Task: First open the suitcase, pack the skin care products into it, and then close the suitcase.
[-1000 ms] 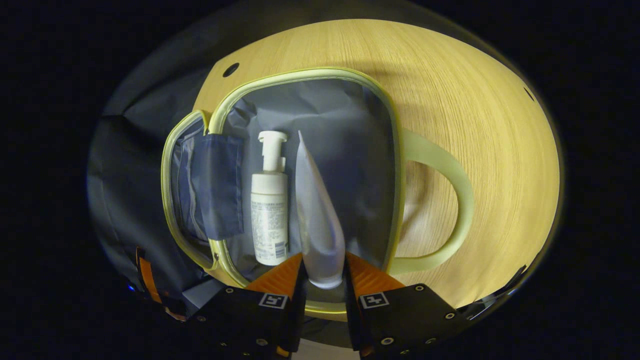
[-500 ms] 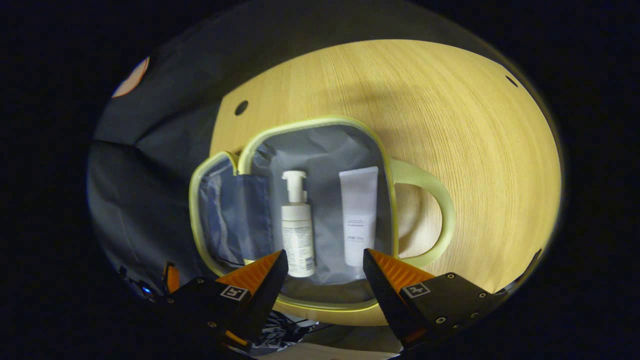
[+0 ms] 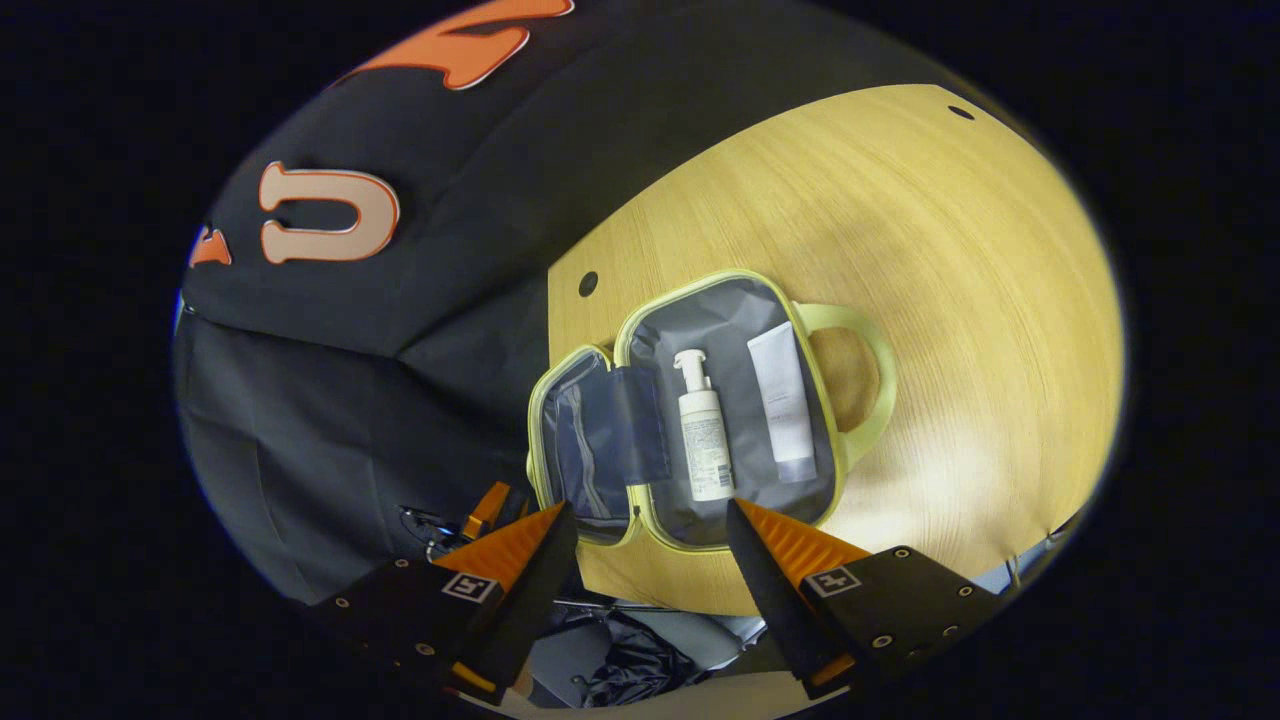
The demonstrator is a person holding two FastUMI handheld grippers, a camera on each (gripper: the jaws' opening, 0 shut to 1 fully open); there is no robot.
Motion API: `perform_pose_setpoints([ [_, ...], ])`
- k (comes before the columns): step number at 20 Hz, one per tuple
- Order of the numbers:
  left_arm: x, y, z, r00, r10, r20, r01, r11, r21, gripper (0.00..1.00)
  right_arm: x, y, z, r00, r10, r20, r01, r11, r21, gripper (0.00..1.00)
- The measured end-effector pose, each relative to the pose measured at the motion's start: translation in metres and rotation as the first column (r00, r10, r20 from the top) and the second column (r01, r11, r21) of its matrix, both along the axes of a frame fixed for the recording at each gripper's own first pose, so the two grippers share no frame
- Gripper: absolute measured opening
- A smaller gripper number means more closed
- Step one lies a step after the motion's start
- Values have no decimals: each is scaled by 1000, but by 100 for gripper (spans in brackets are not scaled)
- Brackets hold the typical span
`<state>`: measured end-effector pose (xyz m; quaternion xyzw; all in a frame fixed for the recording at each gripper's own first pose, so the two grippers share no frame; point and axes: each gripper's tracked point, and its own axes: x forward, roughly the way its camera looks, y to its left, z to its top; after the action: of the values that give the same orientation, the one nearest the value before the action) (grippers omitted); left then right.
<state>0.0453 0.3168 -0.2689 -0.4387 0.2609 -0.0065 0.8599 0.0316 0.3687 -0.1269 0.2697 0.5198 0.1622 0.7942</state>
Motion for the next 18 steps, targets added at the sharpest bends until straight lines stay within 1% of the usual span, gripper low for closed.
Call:
perform_pose_setpoints([
  [2, 7, 7, -18, 1000, 14, -27, -16, 997, -70, 98, -3, -14, 2, 999, -38, 9, 38, 999, -5, 96],
  [4, 12, 8, -31, 999, 22, -45, -26, 995, -97, 98, -6, -25, 3, 998, -66, 11, 66, 998, -6, 96],
  [5, 19, 3, -38, 999, 26, -43, -31, 994, -106, 100, -7, -30, 3, 997, -79, 12, 79, 997, -4, 96],
  [6, 24, 2, -39, 999, 30, -36, -34, 993, -112, 96, -8, -33, 2, 996, -91, 11, 91, 996, -4, 95],
  [7, 27, 2, -41, 999, 36, -33, -39, 993, -114, 95, -9, -36, 1, 995, -100, 10, 100, 995, -4, 95],
  [8, 27, 6, -44, 997, 55, -50, -60, 993, -102, 79, -10, -38, 0, 994, -106, 10, 106, 994, -4, 95],
  [11, 27, 5, -42, 995, 81, -64, -87, 991, -100, 30, -13, -39, -1, 994, -107, 8, 107, 994, 6, 95],
  [12, 29, 8, -37, 994, 88, -65, -92, 993, -74, 14, -14, -40, -2, 994, -107, 8, 107, 994, 7, 95],
  [13, 30, 4, -36, 994, 86, -66, -88, 996, -29, 14, -13, -40, -4, 994, -112, 10, 112, 994, 9, 95],
  [14, 30, 1, -30, 995, 76, -65, -74, 997, 30, 10, -12, -42, -4, 993, -118, 12, 118, 993, 14, 95],
  [16, 29, -3, -6, 997, 43, -68, -32, 987, 156, 10, -9, -47, -5, 991, -129, 20, 128, 991, 28, 95],
  [17, 27, -6, 9, 998, 34, -60, -21, 981, 195, 10, -9, -50, -6, 991, -135, 21, 134, 990, 35, 95],
  [18, 27, -8, 28, 999, 30, -42, -21, 977, 213, 10, -8, -54, -5, 990, -142, 24, 141, 989, 43, 95],
])
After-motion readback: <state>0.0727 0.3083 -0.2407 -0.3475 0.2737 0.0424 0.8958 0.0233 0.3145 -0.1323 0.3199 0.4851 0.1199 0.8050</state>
